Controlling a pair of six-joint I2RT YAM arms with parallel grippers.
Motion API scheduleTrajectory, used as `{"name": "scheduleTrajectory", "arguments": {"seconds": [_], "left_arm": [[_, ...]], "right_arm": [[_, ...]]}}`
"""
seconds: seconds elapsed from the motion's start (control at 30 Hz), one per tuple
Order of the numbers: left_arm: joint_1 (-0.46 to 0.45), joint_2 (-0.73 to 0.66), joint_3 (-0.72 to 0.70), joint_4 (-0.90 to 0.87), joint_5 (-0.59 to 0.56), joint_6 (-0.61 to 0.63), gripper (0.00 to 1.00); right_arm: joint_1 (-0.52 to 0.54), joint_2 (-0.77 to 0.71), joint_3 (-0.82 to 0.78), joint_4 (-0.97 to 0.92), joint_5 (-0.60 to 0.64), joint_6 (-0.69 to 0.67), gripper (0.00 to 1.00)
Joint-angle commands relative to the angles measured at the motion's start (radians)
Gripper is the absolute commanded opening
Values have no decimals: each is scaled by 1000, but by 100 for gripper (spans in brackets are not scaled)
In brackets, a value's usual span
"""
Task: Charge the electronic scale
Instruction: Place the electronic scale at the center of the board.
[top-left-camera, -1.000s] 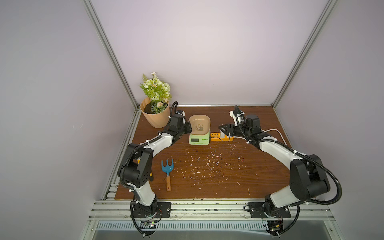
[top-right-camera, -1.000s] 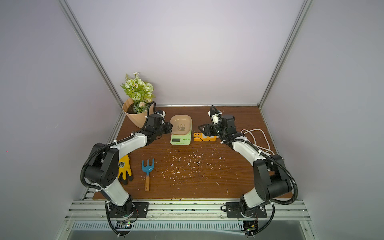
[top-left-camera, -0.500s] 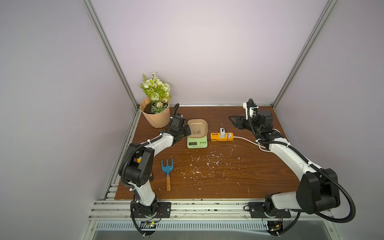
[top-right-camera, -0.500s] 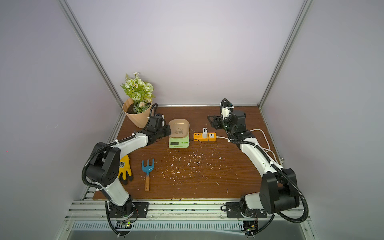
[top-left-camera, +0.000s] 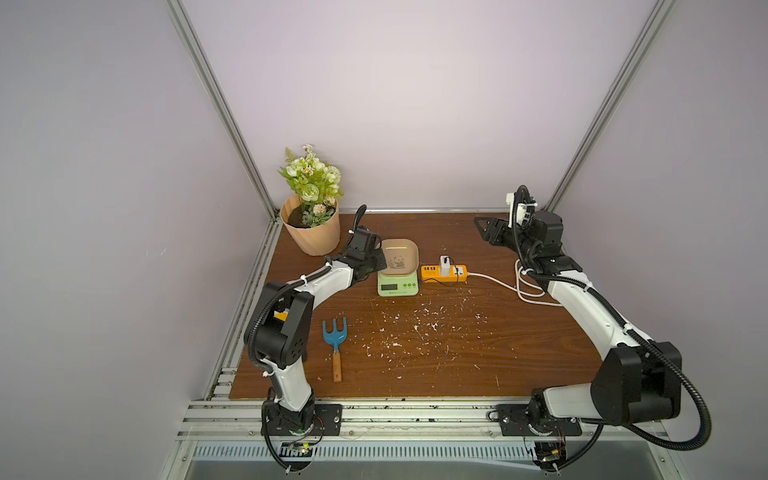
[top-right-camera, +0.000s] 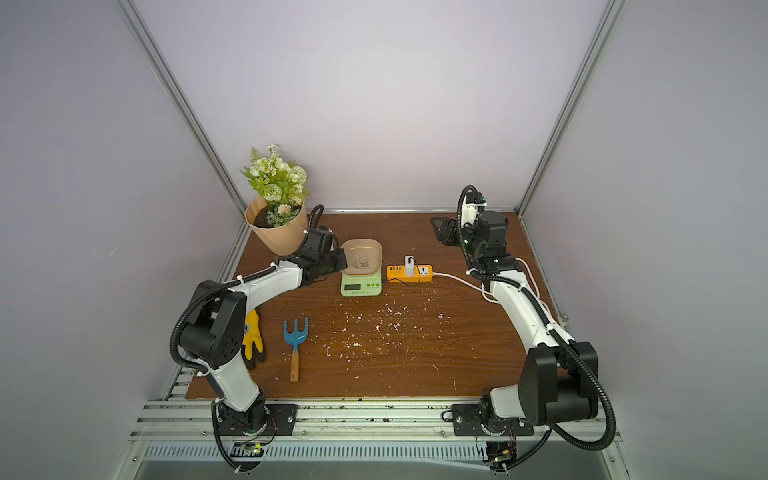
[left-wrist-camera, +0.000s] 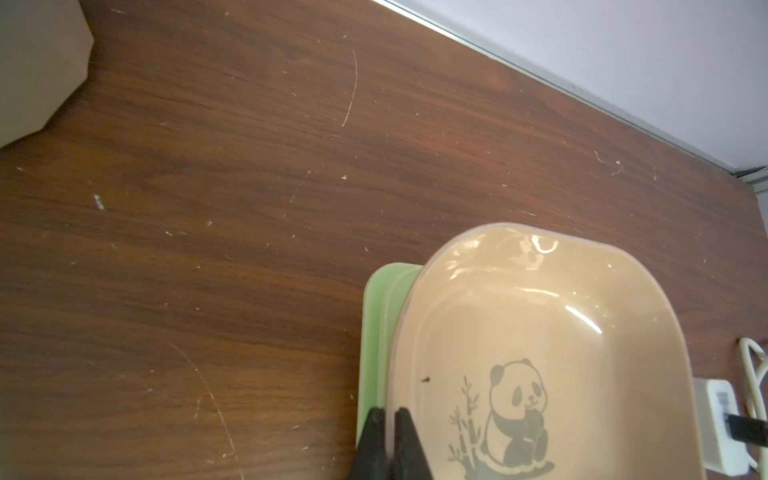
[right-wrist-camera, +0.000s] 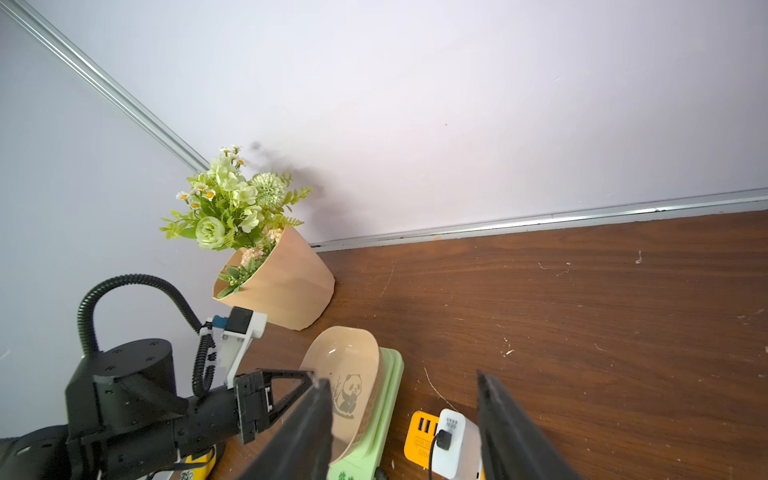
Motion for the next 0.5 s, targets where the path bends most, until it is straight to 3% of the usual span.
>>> {"name": "scheduleTrajectory", "arguments": {"seconds": [0.0, 0.47], "left_arm": [[-19, 16, 49, -5, -21, -48, 0], [-37, 77, 104, -92, -44, -76, 0]], "right_arm": [[-11, -9, 30, 17, 4, 19, 58], [-58, -18, 20, -7, 5, -2, 58]]}}
